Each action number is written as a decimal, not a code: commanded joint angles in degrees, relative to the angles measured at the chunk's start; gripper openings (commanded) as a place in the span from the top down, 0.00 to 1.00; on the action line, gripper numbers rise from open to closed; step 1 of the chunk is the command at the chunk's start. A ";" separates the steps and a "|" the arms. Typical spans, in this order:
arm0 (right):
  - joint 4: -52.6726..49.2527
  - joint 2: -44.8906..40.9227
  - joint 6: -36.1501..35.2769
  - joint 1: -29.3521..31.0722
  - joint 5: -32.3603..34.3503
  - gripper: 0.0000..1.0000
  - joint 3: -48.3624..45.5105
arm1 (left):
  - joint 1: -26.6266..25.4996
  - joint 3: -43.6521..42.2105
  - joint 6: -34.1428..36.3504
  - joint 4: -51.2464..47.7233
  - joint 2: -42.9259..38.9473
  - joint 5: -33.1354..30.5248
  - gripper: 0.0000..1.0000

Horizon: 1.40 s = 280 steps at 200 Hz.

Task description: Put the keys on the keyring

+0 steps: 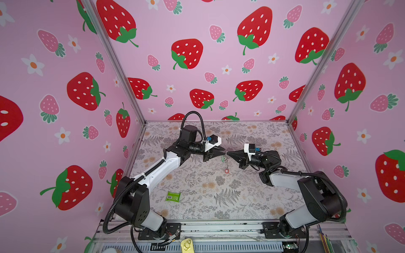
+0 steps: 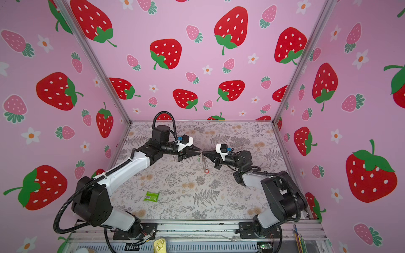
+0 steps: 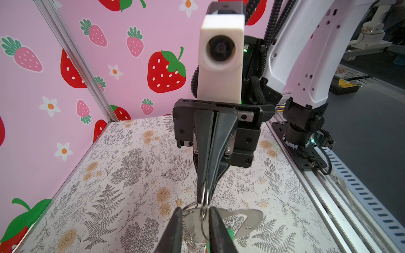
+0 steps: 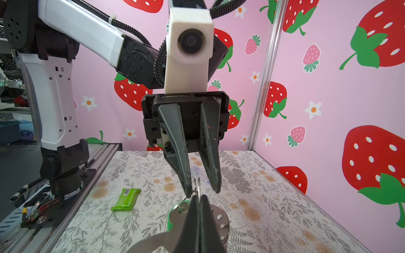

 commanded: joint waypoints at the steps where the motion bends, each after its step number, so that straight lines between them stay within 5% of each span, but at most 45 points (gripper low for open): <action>1: 6.94 0.15 1.10 0.02 -0.74 1.00 1.35 | -0.59 2.93 1.65 -0.90 0.25 0.65 0.78; 53: 6.13 0.45 0.73 0.28 -0.74 1.00 1.78 | -1.86 3.50 4.06 -2.47 0.14 1.07 1.00; 94: 1.91 -0.66 -1.98 -0.35 -0.34 0.95 1.70 | -2.48 5.31 6.97 -7.96 -0.08 -1.84 1.00; 126: -14.49 -7.10 -15.48 -2.61 1.37 0.79 1.41 | -3.63 12.34 11.20 -21.75 1.35 -11.26 1.00; 157: -38.22 -11.91 -31.40 -2.71 1.34 0.77 6.11 | -6.41 21.33 14.79 -35.76 4.39 -20.43 1.00; 280: -43.32 -11.81 -33.08 -2.62 -2.75 0.82 7.81 | -10.17 27.66 13.20 -42.15 6.55 -25.49 1.00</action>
